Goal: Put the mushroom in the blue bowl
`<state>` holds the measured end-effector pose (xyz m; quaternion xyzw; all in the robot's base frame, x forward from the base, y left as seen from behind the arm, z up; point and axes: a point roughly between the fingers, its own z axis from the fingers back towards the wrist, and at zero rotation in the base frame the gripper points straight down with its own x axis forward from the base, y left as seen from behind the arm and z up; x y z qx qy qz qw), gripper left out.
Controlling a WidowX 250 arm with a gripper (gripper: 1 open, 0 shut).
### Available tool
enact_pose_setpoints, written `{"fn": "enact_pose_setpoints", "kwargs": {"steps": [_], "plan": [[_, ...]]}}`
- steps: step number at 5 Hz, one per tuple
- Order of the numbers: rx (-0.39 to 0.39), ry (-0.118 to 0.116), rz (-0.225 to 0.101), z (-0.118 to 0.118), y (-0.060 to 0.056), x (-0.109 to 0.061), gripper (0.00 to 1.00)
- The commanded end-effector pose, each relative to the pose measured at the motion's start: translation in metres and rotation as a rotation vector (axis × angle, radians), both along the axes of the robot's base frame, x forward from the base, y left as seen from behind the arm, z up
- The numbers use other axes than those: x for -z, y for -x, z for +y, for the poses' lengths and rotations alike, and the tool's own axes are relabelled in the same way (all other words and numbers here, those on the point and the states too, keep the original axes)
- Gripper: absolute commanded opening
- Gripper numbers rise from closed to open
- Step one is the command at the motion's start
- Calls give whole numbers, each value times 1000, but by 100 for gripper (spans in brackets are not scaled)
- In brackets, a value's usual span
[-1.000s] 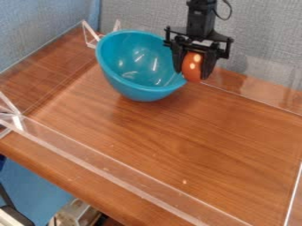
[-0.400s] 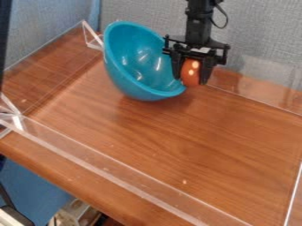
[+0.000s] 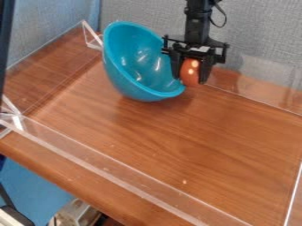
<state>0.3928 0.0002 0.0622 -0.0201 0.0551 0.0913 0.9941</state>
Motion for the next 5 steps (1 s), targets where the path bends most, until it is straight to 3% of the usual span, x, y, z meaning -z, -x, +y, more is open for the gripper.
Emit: {"fn": "enact_pose_setpoints", "kwargs": {"steps": [1,5], "plan": [[-34,3,-64,7,-8,-21,0],[-98,5,-52,7,-9,-22,0]]}}
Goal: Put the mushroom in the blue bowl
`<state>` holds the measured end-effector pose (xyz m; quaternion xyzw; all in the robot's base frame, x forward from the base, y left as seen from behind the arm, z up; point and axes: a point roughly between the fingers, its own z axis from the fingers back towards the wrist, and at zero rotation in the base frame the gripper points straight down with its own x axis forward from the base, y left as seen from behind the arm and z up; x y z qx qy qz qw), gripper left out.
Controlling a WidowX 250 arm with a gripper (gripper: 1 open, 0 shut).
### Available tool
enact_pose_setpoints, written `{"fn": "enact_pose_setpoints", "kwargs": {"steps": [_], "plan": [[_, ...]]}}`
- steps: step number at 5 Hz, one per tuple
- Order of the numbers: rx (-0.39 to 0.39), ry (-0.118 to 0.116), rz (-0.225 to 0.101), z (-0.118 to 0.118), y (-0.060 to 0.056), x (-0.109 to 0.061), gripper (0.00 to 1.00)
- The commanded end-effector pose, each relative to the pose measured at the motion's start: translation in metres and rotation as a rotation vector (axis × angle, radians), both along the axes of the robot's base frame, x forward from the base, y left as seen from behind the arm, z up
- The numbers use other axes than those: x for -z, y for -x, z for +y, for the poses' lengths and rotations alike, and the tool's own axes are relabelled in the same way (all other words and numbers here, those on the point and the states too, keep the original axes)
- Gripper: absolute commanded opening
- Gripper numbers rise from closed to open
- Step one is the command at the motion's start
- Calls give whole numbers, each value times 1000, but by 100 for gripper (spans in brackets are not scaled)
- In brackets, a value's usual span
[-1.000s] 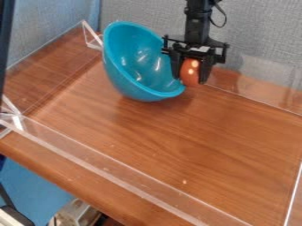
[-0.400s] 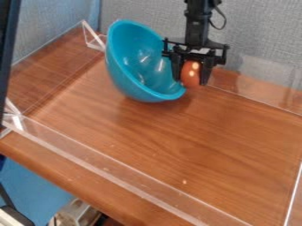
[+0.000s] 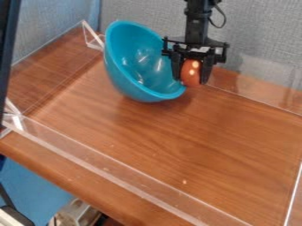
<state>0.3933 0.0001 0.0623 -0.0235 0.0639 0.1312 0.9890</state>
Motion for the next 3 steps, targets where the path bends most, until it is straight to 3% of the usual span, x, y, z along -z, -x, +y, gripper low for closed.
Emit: {"fn": "enact_pose_setpoints", "kwargs": {"steps": [1,3], "plan": [[-34,-2,-69,7,-9,-24,0],[-61,-2,-77,9,-9,-31,0]]}}
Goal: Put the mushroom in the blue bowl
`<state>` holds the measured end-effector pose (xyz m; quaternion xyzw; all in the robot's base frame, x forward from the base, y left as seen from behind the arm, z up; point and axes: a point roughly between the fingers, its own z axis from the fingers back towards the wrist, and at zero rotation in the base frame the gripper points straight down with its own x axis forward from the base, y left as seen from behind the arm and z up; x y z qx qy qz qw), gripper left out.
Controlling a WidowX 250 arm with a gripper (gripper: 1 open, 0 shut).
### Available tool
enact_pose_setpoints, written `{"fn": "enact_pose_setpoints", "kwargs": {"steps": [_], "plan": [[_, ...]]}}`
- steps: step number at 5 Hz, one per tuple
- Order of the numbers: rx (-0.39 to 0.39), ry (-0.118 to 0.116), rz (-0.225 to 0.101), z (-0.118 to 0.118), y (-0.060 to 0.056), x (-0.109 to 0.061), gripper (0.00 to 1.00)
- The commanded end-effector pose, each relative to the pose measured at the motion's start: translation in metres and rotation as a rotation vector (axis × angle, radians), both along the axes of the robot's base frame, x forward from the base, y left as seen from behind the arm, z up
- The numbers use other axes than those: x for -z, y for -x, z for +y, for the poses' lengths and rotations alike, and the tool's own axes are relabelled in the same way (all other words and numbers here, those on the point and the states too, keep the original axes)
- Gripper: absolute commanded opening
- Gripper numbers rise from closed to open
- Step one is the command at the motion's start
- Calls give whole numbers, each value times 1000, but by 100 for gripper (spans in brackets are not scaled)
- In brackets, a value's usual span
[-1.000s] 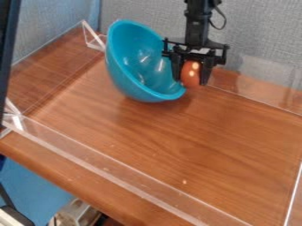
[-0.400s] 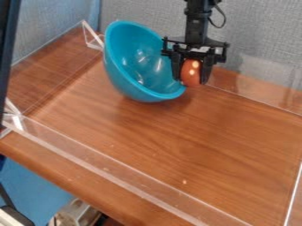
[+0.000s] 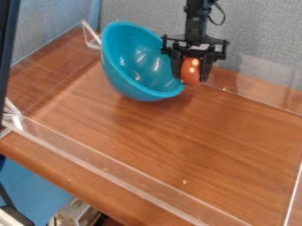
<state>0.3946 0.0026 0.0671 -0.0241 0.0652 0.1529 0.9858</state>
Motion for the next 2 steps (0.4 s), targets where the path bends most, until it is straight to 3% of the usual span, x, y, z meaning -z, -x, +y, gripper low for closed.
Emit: {"fn": "enact_pose_setpoints", "kwargs": {"steps": [1,2], "plan": [[-28,-4,-89,8,-8,-33,0],[-38,-5,-91,8,-9,-34,0]]}}
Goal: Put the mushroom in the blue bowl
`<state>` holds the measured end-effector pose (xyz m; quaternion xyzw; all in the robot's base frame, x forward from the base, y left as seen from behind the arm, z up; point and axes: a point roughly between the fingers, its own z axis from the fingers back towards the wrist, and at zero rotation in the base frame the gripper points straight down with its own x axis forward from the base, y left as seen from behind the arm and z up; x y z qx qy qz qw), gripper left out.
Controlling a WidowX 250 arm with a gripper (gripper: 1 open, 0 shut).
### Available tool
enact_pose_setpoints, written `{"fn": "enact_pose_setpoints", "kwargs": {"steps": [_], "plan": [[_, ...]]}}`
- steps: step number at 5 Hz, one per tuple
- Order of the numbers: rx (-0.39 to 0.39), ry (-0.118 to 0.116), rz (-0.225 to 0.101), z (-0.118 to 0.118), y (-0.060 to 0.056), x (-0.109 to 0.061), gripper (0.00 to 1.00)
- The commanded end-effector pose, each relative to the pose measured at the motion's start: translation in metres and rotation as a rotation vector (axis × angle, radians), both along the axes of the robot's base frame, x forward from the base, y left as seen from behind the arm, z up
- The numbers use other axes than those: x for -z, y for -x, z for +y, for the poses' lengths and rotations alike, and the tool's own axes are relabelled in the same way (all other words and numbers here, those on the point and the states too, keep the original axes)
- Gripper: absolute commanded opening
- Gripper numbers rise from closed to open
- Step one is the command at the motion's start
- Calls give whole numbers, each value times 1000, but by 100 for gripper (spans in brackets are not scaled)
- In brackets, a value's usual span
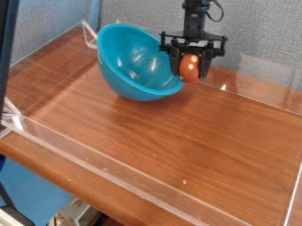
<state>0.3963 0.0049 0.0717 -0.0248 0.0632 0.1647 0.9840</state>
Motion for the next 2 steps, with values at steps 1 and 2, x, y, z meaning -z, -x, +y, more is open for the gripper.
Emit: {"fn": "enact_pose_setpoints", "kwargs": {"steps": [1,2], "plan": [[-25,-6,-89,7,-9,-30,0],[-36,-7,-91,7,-10,-30,0]]}}
